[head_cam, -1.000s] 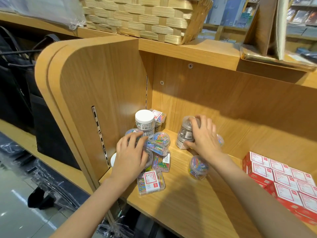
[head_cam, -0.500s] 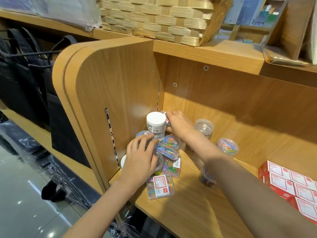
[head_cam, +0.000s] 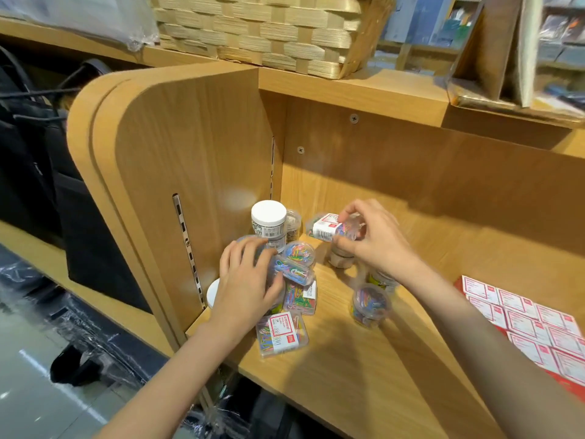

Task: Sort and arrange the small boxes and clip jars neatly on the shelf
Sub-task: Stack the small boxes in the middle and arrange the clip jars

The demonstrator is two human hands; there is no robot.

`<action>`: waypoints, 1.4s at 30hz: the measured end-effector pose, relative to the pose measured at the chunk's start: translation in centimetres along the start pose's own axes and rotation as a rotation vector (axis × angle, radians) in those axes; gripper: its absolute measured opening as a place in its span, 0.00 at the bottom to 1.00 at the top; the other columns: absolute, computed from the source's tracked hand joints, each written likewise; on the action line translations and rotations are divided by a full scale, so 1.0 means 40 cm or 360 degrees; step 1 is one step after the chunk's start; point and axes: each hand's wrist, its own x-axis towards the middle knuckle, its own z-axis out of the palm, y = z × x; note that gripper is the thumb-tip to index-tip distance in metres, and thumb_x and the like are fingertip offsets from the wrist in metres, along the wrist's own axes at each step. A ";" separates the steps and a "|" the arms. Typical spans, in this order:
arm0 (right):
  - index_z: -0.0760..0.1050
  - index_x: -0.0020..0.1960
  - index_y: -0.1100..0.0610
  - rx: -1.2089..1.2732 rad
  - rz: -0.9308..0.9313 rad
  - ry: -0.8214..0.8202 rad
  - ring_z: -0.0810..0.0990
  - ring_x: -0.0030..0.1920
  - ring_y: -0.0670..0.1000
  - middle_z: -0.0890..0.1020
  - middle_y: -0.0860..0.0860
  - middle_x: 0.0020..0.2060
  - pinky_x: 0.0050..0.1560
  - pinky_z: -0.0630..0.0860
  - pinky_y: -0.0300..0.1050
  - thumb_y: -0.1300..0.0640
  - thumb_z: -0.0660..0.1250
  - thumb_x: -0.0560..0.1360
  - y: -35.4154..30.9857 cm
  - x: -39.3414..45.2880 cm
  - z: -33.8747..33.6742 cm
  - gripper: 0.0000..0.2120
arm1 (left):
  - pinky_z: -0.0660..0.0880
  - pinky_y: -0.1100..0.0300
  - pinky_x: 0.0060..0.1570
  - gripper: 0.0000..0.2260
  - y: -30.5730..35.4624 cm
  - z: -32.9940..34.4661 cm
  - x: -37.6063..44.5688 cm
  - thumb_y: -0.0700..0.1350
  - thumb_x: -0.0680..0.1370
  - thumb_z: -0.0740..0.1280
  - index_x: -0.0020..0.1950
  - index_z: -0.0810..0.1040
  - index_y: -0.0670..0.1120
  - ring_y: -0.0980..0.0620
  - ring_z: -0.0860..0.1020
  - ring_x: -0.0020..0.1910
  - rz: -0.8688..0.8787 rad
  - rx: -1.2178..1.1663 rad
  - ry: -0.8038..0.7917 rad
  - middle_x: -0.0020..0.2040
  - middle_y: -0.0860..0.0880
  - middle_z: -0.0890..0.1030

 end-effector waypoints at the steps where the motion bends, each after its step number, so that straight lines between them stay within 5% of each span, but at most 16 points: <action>1: 0.70 0.42 0.50 0.0052 0.0073 -0.0035 0.66 0.35 0.38 0.67 0.42 0.37 0.36 0.62 0.36 0.61 0.73 0.66 0.009 -0.016 -0.001 0.13 | 0.58 0.51 0.63 0.18 0.001 0.002 0.003 0.55 0.73 0.58 0.52 0.77 0.44 0.47 0.68 0.58 0.0020 0.0006 0.0017 0.54 0.46 0.77; 6: 0.68 0.39 0.49 0.0706 0.0393 -0.0256 0.69 0.27 0.39 0.73 0.41 0.28 0.35 0.70 0.42 0.64 0.72 0.67 0.015 -0.038 0.106 0.14 | 0.58 0.55 0.57 0.21 0.009 0.012 0.005 0.59 0.71 0.58 0.50 0.77 0.44 0.51 0.67 0.55 0.0034 -0.0091 0.0031 0.50 0.48 0.79; 11: 0.63 0.39 0.48 0.0448 0.0370 -0.0528 0.68 0.33 0.44 0.72 0.44 0.34 0.35 0.65 0.42 0.57 0.76 0.65 0.019 -0.020 0.153 0.20 | 0.62 0.53 0.56 0.23 0.007 0.019 0.003 0.59 0.70 0.58 0.51 0.76 0.43 0.52 0.66 0.55 -0.0063 -0.0304 0.0063 0.51 0.47 0.78; 17: 0.62 0.39 0.50 0.0302 0.0402 -0.0446 0.69 0.33 0.45 0.72 0.44 0.32 0.31 0.63 0.40 0.56 0.77 0.63 0.001 -0.029 0.144 0.21 | 0.64 0.51 0.58 0.21 0.004 0.027 0.002 0.57 0.70 0.58 0.50 0.78 0.42 0.50 0.66 0.56 -0.0023 -0.0243 0.0064 0.51 0.47 0.79; 23: 0.64 0.38 0.50 0.0373 0.0282 -0.0112 0.66 0.31 0.45 0.70 0.45 0.30 0.31 0.62 0.41 0.63 0.78 0.60 0.072 -0.114 -0.044 0.23 | 0.60 0.50 0.61 0.12 0.043 0.011 0.009 0.44 0.72 0.59 0.49 0.77 0.40 0.49 0.68 0.54 0.0191 -0.0230 0.0201 0.50 0.45 0.78; 27: 0.63 0.38 0.49 0.0045 0.0412 -0.0164 0.66 0.32 0.50 0.71 0.49 0.31 0.34 0.63 0.47 0.61 0.78 0.59 0.179 -0.218 -0.155 0.23 | 0.60 0.54 0.59 0.11 0.114 0.020 0.027 0.43 0.72 0.59 0.50 0.76 0.41 0.48 0.68 0.55 0.0343 -0.0366 0.0137 0.52 0.45 0.77; 31: 0.63 0.41 0.53 -0.0333 0.0491 -0.0180 0.70 0.36 0.52 0.72 0.49 0.34 0.36 0.62 0.48 0.58 0.75 0.62 0.226 -0.302 -0.090 0.20 | 0.61 0.54 0.57 0.13 0.134 0.042 0.021 0.46 0.72 0.56 0.50 0.76 0.43 0.48 0.68 0.56 0.0356 -0.0387 -0.0019 0.53 0.46 0.77; 37: 0.70 0.53 0.56 -0.0965 0.0365 -0.0163 0.64 0.61 0.56 0.68 0.54 0.60 0.58 0.63 0.47 0.49 0.70 0.68 0.224 -0.298 -0.068 0.18 | 0.60 0.53 0.58 0.15 0.110 0.030 0.009 0.47 0.72 0.55 0.52 0.77 0.44 0.48 0.67 0.56 0.0315 -0.0336 -0.0057 0.55 0.46 0.76; 40: 0.74 0.50 0.57 -0.0549 0.0089 0.0045 0.68 0.53 0.52 0.73 0.51 0.52 0.53 0.63 0.42 0.51 0.71 0.69 0.141 -0.257 -0.037 0.15 | 0.62 0.50 0.58 0.14 0.063 0.001 -0.006 0.46 0.72 0.56 0.51 0.76 0.44 0.47 0.67 0.55 0.0219 -0.0301 0.0001 0.55 0.46 0.76; 42: 0.75 0.48 0.57 -0.0187 -0.0084 -0.0168 0.68 0.49 0.47 0.75 0.49 0.47 0.50 0.61 0.37 0.51 0.70 0.68 0.082 -0.239 0.031 0.13 | 0.60 0.54 0.55 0.13 0.031 -0.020 -0.025 0.46 0.71 0.56 0.49 0.77 0.44 0.48 0.67 0.54 0.0178 -0.0268 0.0040 0.54 0.45 0.77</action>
